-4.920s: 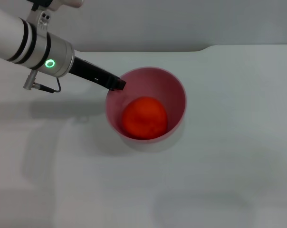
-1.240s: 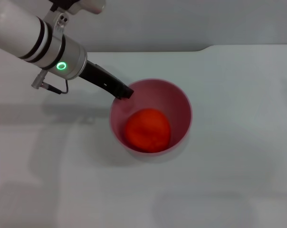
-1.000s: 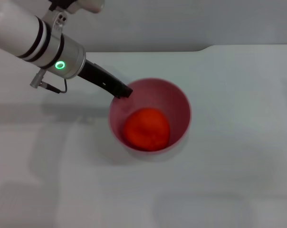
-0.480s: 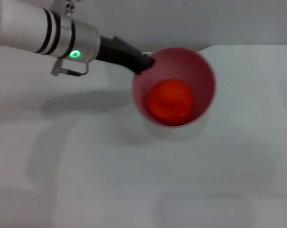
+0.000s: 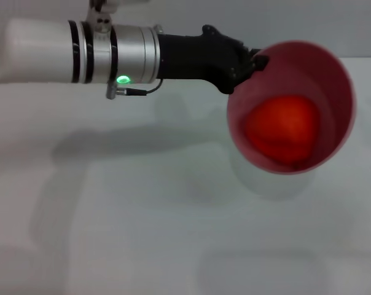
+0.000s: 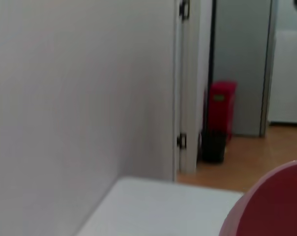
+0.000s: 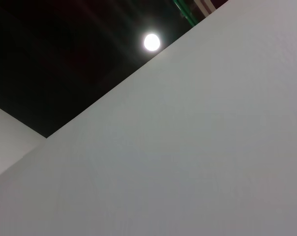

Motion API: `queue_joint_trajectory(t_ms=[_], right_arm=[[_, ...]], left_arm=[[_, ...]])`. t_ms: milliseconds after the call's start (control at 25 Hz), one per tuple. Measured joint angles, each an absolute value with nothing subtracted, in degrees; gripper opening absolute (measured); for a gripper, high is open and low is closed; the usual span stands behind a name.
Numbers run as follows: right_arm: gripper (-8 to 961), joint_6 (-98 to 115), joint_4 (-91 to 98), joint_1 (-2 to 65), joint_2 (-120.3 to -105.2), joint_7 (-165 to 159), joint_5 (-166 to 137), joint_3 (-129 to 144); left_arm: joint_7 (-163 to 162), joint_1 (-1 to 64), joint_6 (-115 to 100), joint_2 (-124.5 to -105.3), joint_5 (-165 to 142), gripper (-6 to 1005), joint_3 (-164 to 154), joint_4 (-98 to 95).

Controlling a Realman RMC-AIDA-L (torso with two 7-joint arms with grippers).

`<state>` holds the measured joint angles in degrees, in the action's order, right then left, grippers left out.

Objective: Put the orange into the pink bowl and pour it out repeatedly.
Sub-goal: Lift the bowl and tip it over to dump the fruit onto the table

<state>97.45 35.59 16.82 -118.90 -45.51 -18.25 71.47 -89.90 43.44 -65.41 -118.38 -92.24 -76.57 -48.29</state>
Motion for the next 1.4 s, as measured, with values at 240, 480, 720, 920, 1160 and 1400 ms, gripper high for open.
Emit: queue_joint_trajectory(t_ms=[240,480,720,920,1160,1400], right_arm=[[434,97.6,35.6,16.9,-118.91,-45.8,-18.4,71.5],[434,97.8,35.6,17.3,-118.92,-46.3,-18.4,71.6],[435,98.0,35.6,17.3,-118.92,-46.3,-18.4,71.9],[435,98.0,35.6,17.3,-118.92,-46.3,-18.4,72.1],[435,98.2,35.9,17.1,-118.87,-46.4,-18.4,72.1],[435,98.6,36.1,16.0,-118.9,-46.0,-17.9,69.1]], left_arm=[[-73.2,43.2,-60.5,-118.62,-75.1,42,-80.9,-41.2],[-59.5,43.2,-59.8,-118.87,-57.5,42,-86.0,-35.9],[-50.3,43.0,-59.2,-119.0,-43.6,42,-92.3,-33.8],[-43.8,41.8,-58.8,-118.99,-33.6,42,-96.1,-33.5],[-38.9,40.5,-58.8,-118.99,-25.6,42,-99.1,-33.5],[-34.1,39.5,-56.8,-119.0,-23.5,42,-99.9,-33.6]])
